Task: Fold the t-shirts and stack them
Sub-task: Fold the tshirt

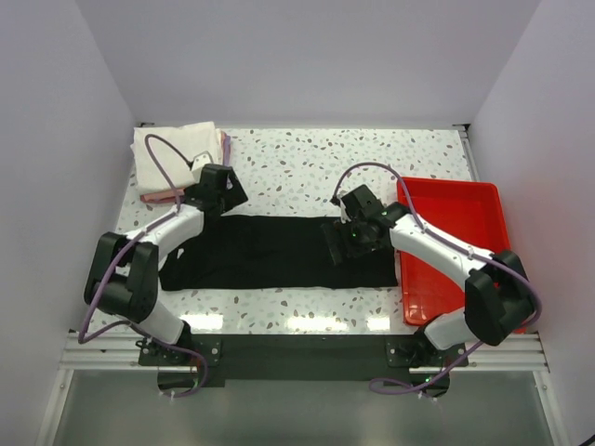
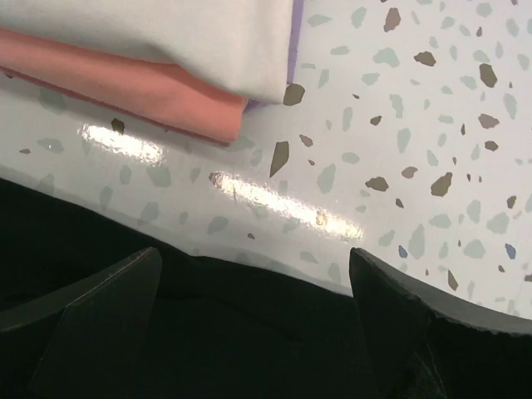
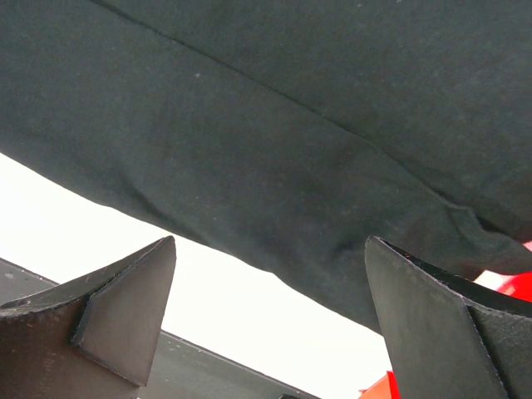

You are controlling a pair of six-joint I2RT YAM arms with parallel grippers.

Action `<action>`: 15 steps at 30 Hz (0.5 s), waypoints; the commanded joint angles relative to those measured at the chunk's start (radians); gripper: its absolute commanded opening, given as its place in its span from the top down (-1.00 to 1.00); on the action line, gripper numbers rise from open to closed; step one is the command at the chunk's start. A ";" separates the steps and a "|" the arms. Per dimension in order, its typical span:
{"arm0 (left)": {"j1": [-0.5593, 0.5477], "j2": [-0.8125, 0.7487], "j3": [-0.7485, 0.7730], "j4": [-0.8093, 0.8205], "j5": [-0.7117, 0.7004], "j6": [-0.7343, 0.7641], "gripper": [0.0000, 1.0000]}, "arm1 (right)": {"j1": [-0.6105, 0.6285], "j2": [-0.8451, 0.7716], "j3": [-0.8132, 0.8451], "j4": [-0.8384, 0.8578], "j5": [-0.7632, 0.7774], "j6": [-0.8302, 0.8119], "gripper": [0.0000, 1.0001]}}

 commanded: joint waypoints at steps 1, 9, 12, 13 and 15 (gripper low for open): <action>-0.014 -0.108 -0.049 -0.012 0.054 -0.008 -1.00 | 0.002 -0.034 0.033 0.004 0.037 -0.009 -0.98; -0.117 -0.288 -0.223 -0.006 -0.015 -0.027 -1.00 | -0.078 0.124 0.123 0.083 0.013 0.034 -0.98; -0.102 -0.225 -0.212 0.015 -0.032 -0.020 -1.00 | -0.131 0.227 0.163 0.137 0.008 0.038 -0.98; -0.099 -0.207 -0.212 0.034 -0.029 -0.025 -1.00 | -0.141 0.253 0.190 0.140 -0.001 0.044 -0.98; -0.090 -0.145 -0.206 0.073 -0.026 -0.031 -1.00 | -0.152 0.317 0.201 0.151 0.009 0.046 -0.98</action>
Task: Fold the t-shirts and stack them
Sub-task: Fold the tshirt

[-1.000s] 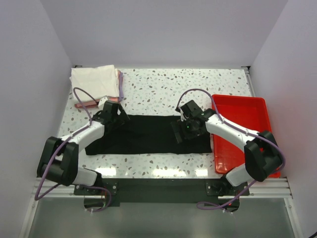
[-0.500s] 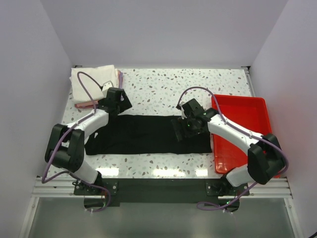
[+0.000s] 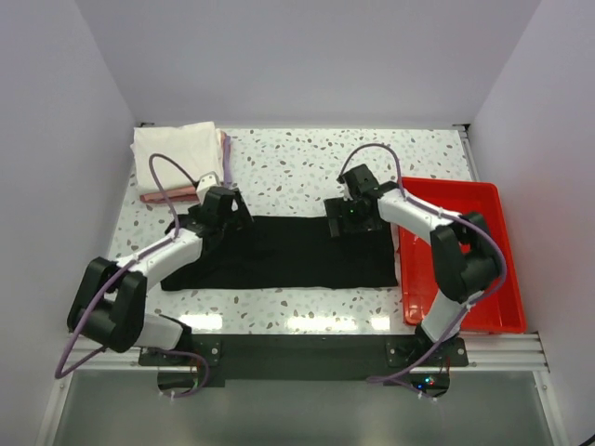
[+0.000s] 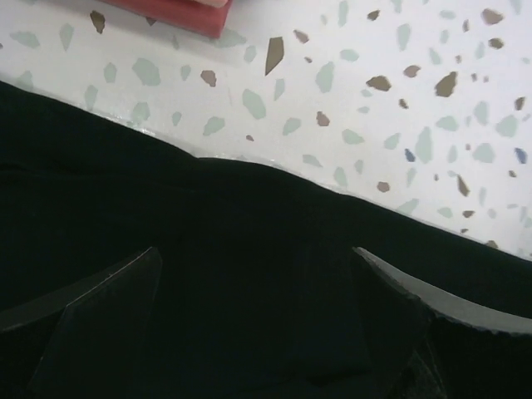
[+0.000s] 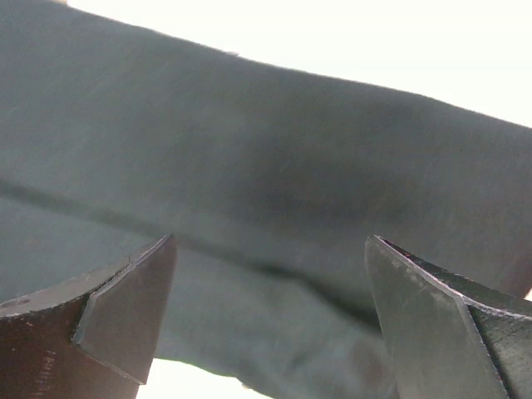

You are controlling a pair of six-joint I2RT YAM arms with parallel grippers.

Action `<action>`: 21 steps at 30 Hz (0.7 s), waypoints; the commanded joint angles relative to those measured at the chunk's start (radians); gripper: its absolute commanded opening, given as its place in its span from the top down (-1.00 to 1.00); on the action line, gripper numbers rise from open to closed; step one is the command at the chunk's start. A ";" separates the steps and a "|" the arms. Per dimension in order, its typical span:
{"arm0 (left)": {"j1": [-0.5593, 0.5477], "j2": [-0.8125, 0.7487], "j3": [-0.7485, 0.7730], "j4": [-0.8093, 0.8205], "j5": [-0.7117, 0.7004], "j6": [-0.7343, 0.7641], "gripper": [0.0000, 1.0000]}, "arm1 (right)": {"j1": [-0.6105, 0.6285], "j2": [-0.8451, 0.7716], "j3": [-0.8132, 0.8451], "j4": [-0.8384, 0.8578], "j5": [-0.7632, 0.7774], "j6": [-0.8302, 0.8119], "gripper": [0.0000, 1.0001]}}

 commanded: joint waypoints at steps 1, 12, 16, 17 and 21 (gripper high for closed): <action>0.018 0.085 0.015 0.090 -0.017 -0.001 -1.00 | -0.015 0.072 0.048 0.051 -0.007 0.022 -0.98; -0.116 0.326 0.110 0.194 0.049 0.022 -1.00 | 0.016 -0.182 -0.311 -0.026 -0.019 0.042 -0.98; -0.218 0.400 0.164 0.202 0.113 0.007 -1.00 | 0.136 -0.286 -0.444 -0.094 -0.051 0.097 -0.98; -0.256 0.446 0.181 0.210 0.145 0.010 -1.00 | 0.166 -0.311 -0.464 -0.103 -0.068 0.117 -0.98; -0.343 0.582 0.369 0.164 0.159 0.022 -1.00 | 0.264 -0.425 -0.532 -0.105 -0.164 0.198 -0.98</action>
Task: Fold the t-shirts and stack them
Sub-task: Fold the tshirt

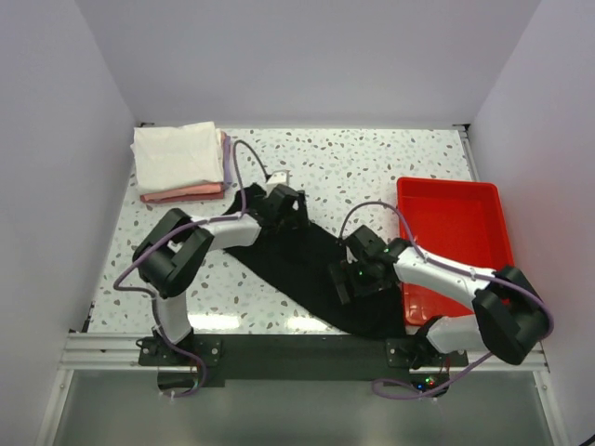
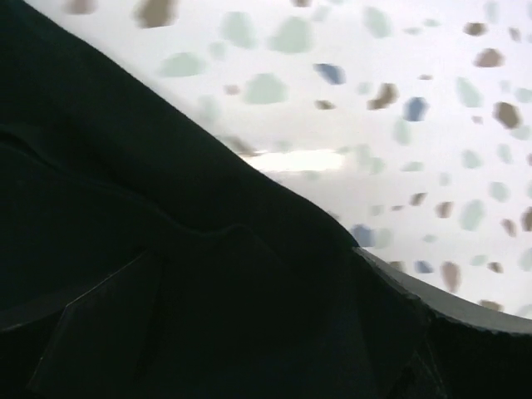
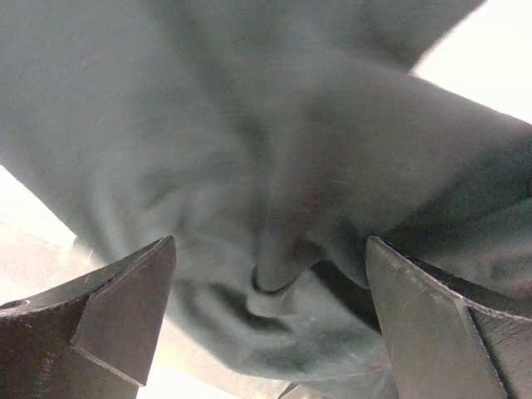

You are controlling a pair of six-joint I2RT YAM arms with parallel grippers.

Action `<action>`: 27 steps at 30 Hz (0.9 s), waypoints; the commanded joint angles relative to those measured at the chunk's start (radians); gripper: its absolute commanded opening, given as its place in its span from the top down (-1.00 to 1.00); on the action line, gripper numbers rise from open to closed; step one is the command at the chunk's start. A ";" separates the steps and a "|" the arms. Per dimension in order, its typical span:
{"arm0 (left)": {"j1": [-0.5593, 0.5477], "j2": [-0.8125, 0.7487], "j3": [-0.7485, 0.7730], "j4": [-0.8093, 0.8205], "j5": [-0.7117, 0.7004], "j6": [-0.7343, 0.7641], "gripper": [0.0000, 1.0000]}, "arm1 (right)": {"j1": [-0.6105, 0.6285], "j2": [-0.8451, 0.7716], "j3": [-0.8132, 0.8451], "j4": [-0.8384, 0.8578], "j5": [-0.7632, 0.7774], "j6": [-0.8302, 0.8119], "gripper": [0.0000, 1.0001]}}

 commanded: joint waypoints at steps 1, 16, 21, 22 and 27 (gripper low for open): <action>-0.077 0.140 0.136 -0.037 0.129 -0.005 -1.00 | 0.051 -0.070 -0.070 -0.064 -0.132 0.113 -0.98; 0.132 0.828 1.247 -0.580 0.302 0.066 -1.00 | 0.116 0.092 0.024 0.122 -0.375 0.113 -0.98; 0.139 0.848 1.241 -0.485 0.347 0.095 -1.00 | 0.186 0.187 0.085 0.179 -0.458 0.116 -0.98; 0.144 0.855 1.255 -0.488 0.342 0.095 -1.00 | 0.199 0.204 0.103 0.186 -0.459 0.132 -0.98; 0.191 0.918 1.347 -0.482 0.373 0.083 -1.00 | 0.248 0.218 0.122 0.154 -0.430 0.133 -0.98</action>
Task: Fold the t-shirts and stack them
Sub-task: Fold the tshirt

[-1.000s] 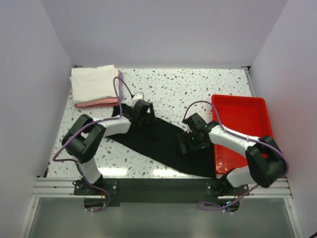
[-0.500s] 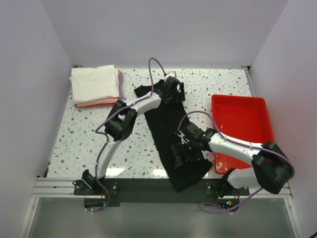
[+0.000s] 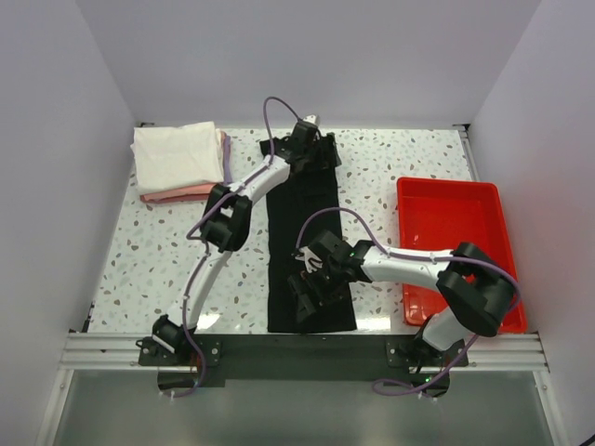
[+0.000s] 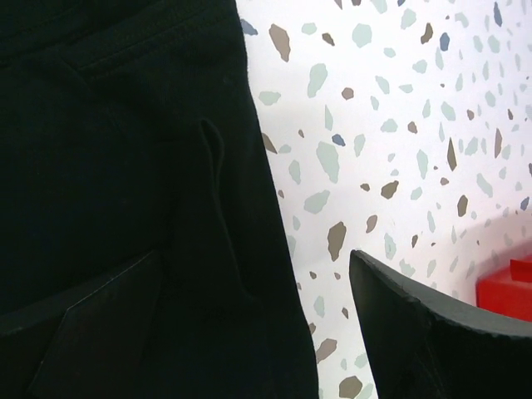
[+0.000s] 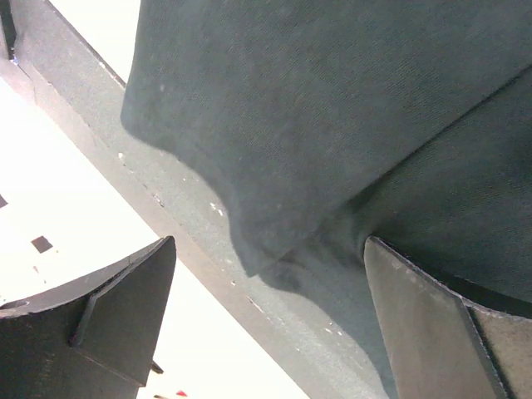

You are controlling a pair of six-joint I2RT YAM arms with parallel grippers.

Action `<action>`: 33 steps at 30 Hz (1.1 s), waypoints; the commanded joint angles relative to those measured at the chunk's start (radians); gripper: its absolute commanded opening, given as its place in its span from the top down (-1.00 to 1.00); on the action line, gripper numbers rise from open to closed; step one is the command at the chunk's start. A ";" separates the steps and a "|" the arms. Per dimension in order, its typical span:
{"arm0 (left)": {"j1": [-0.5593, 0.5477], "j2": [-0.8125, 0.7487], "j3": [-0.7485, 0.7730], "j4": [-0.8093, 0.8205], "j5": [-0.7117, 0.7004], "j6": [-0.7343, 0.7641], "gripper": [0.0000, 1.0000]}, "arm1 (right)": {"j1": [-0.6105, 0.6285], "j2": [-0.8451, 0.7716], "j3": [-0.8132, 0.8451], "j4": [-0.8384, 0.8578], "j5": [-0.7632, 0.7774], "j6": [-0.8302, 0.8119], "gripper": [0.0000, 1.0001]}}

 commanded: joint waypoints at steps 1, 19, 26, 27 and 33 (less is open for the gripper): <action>0.062 0.118 0.017 -0.062 0.024 0.022 -1.00 | 0.023 0.010 0.025 -0.060 -0.011 0.008 -0.98; 0.045 -0.352 -0.097 0.124 0.150 0.151 -1.00 | -0.004 -0.321 0.199 -0.244 0.509 0.075 -0.98; -0.042 -0.851 -0.716 0.108 0.086 0.094 -1.00 | -0.161 -0.473 0.093 -0.307 0.493 0.094 -0.98; -0.082 -0.971 -0.808 0.122 0.063 0.082 -1.00 | -0.175 -0.479 0.087 -0.317 0.493 0.089 -0.98; -0.217 -1.346 -1.430 0.089 0.049 -0.057 -1.00 | -0.179 -0.496 0.038 -0.370 0.457 0.043 -0.98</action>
